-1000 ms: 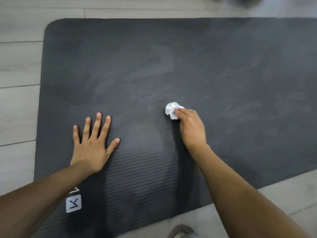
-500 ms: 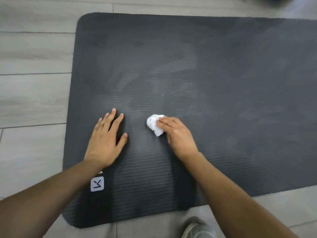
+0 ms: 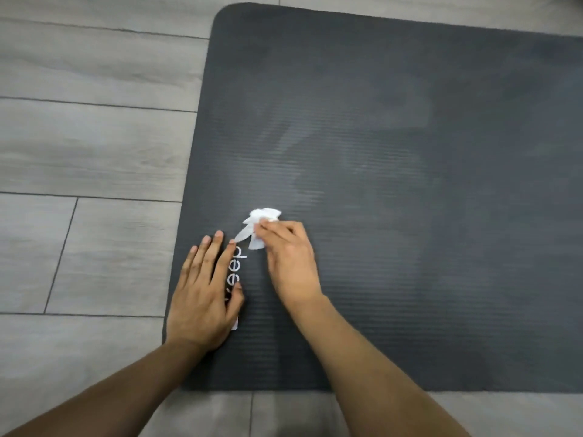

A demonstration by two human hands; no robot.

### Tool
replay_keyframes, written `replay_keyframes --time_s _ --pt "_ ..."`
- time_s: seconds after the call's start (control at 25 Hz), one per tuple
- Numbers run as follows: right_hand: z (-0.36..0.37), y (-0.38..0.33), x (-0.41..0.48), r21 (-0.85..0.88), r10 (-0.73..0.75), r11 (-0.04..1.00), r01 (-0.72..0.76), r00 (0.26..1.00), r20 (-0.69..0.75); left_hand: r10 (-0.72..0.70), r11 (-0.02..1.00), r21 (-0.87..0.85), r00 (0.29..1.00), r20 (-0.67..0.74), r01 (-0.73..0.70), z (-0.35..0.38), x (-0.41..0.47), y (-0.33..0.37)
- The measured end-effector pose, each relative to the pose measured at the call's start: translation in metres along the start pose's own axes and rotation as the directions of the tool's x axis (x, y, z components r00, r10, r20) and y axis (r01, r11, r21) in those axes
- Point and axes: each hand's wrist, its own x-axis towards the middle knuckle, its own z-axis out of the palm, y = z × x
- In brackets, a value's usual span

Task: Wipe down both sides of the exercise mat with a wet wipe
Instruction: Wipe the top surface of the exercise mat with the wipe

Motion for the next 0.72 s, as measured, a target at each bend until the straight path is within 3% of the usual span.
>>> replay_keyframes --time_s 0.08,0.12,0.16,0.24,0.32,0.36,0.4,0.48,0.52,0.6,0.64,0.68,0.72 --pt "-0.003 0.006 0.008 -0.017 -0.203 0.978 0.208 0.966 0.158 0.002 1.0 -0.015 1.0 -0.015 -0.002 0.0 -0.001 -0.001" --pt "-0.012 0.028 0.016 -0.062 -0.258 0.961 0.271 0.952 0.164 0.001 1.0 -0.023 1.0 -0.021 -0.002 0.001 -0.001 -0.001" --pt "-0.027 0.052 0.024 -0.126 -0.222 0.964 0.235 0.968 0.115 0.003 1.0 -0.026 1.0 -0.026 -0.004 0.001 0.0 -0.001" --pt "-0.061 0.095 0.042 -0.216 0.066 0.973 -0.086 0.993 -0.097 -0.002 1.0 -0.014 1.0 -0.029 0.002 0.001 0.002 -0.001" --pt "-0.06 0.099 0.051 -0.164 0.379 0.887 -0.432 0.884 -0.274 -0.006 1.0 0.006 1.0 -0.023 0.006 0.002 0.003 -0.002" --pt "-0.044 0.081 0.053 -0.114 0.449 0.861 -0.496 0.846 -0.288 -0.004 1.0 0.008 1.0 -0.019 0.004 0.002 0.003 -0.002" --pt "-0.021 0.057 0.054 -0.062 0.435 0.885 -0.462 0.865 -0.25 -0.007 1.0 0.01 1.0 -0.015 0.007 0.002 0.002 -0.002" --pt "0.018 0.01 0.052 -0.018 0.101 0.995 -0.103 0.993 -0.067 -0.013 1.0 0.021 1.0 -0.008 0.013 0.002 0.001 -0.002" --pt "0.027 -0.002 0.052 -0.018 -0.107 0.994 0.109 0.993 0.053 -0.015 1.0 0.026 1.0 -0.005 0.015 0.001 0.001 -0.002" --pt "0.026 0.011 0.073 -0.046 -0.375 0.918 0.393 0.901 0.22 -0.016 0.999 0.03 1.0 -0.012 0.017 0.002 0.003 -0.003" --pt "0.018 0.029 0.087 -0.09 -0.403 0.898 0.431 0.887 0.225 -0.019 0.999 0.034 1.0 -0.019 0.02 0.003 0.002 -0.003" --pt "0.006 0.048 0.1 -0.168 -0.344 0.914 0.37 0.924 0.167 -0.018 0.999 0.036 1.0 -0.023 0.019 0.004 0.001 -0.002" --pt "-0.005 0.068 0.113 -0.22 -0.2 0.953 0.209 0.978 0.061 -0.019 0.999 0.036 0.999 -0.031 0.02 0.004 0.0 -0.002"
